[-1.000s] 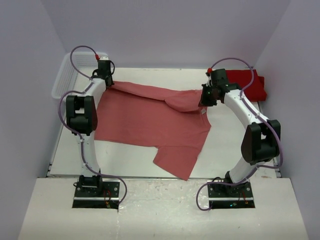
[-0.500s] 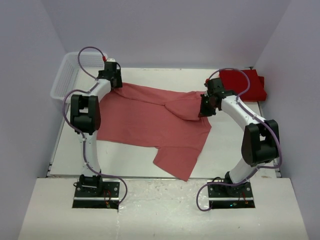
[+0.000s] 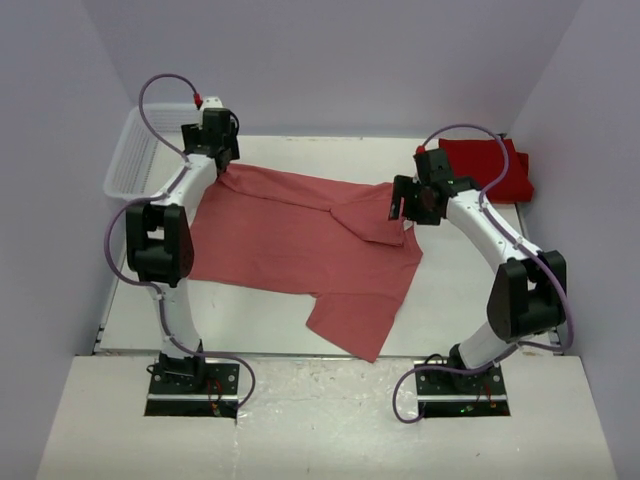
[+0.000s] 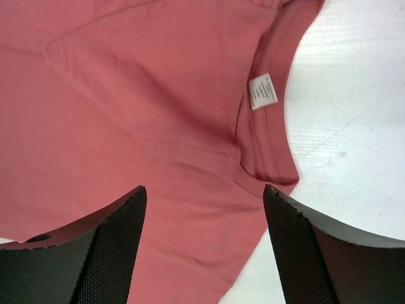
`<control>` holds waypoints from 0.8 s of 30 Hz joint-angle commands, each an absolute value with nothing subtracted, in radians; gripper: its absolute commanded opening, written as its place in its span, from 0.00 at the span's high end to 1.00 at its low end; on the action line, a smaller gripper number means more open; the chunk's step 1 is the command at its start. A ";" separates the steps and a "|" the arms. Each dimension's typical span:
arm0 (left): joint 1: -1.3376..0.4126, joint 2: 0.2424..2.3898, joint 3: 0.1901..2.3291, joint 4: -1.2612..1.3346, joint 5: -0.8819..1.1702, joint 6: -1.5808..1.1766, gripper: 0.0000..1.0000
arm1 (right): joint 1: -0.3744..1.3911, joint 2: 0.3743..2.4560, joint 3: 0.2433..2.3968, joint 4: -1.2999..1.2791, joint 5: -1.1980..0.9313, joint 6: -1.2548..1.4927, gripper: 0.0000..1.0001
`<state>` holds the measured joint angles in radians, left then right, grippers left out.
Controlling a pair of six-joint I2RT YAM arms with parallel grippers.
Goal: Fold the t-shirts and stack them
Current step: Fold the flattened tshirt in 1/3 of the way
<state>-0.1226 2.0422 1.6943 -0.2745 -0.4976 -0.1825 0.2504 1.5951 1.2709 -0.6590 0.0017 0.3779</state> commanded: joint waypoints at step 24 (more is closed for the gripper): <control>-0.158 2.282 1.839 -0.184 0.402 -0.273 1.00 | 0.298 1.906 1.328 -0.474 -0.336 0.429 1.00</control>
